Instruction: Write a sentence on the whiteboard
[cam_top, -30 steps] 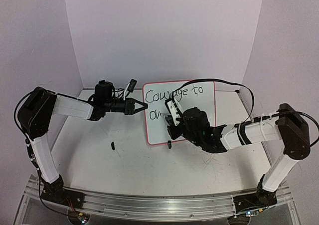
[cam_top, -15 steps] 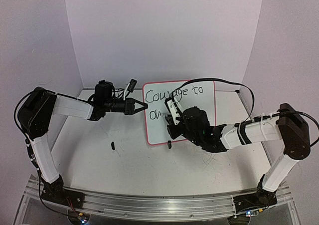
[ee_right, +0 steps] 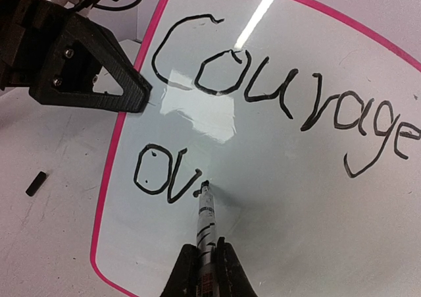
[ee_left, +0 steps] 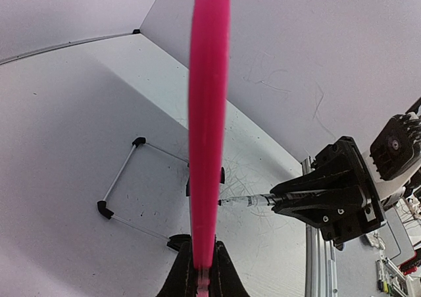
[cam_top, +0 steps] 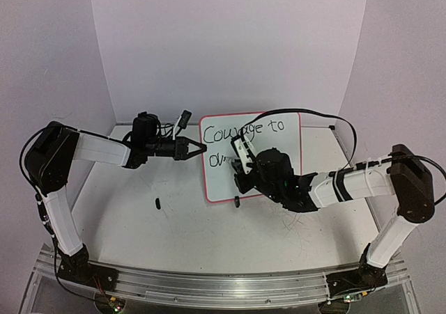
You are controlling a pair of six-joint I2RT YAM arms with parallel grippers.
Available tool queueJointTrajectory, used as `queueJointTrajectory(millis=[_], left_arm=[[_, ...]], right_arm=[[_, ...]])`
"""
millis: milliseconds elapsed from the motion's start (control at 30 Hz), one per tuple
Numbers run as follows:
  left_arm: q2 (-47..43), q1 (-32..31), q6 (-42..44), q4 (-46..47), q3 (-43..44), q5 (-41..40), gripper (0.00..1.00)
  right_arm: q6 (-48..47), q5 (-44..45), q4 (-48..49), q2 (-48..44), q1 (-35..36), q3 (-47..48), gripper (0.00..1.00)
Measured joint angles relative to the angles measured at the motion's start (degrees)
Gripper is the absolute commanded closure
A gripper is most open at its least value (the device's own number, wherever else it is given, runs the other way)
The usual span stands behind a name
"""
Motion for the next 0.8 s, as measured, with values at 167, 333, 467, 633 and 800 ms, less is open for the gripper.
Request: queueJointTrajectory(millis=[167,333,467,633,800], left_arm=[[0.0,0.0,0.0,0.0,0.0,0.0,1.0],[0.0,0.0,0.0,0.0,0.0,0.0,1.0],[0.0,0.0,0.0,0.0,0.0,0.0,1.0],[0.0,0.0,0.0,0.0,0.0,0.0,1.0],[0.0,0.0,0.0,0.0,0.0,0.0,1.0]], right_arm=[[0.0,-0.2,0.0,0.0,0.0,0.0,1.0],[0.1,-0.1,0.0,0.0,0.0,0.0,1.0],[0.6,-0.1,0.0,0.0,0.0,0.0,1.0],[1.2,-0.4,0.0,0.0,-0.1,0.0,1.0],[1.5,-1.0,0.0,0.0,-0.1,0.0,1.0]])
